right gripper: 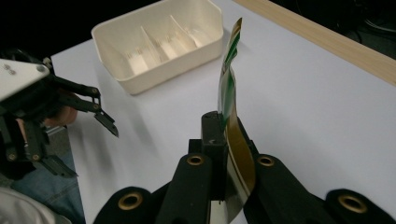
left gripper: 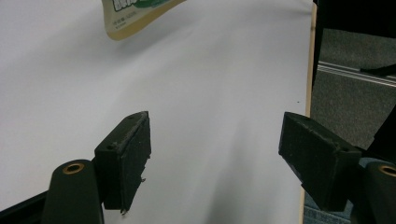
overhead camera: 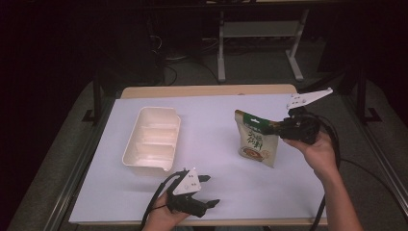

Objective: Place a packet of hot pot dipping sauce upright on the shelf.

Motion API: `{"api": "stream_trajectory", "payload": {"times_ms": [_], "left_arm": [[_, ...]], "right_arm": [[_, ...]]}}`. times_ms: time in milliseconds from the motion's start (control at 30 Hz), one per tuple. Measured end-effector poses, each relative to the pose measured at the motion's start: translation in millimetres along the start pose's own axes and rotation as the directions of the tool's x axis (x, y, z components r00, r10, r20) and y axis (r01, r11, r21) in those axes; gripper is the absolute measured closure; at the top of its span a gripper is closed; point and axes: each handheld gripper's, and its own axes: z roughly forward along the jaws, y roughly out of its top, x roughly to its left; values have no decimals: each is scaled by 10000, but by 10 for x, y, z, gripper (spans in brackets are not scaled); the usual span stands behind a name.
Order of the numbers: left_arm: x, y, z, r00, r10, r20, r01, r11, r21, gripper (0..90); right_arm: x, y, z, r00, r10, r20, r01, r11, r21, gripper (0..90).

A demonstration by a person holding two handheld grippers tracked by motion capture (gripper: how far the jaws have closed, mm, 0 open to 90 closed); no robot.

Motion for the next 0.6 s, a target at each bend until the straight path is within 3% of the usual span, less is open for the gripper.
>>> {"api": "stream_trajectory", "payload": {"times_ms": [300, 600], "left_arm": [[56, 14, -49, 9999, -93, -38, 92, 9995, -291, 246], [51, -16, -25, 10000, -6, 9, 7, 9996, -277, 232]], "right_arm": [[41, 177, 119, 9995, -206, -219, 205, 9998, -63, 897], [58, 395, 307, 9969, -514, -590, 505, 9986, -171, 897]]}}
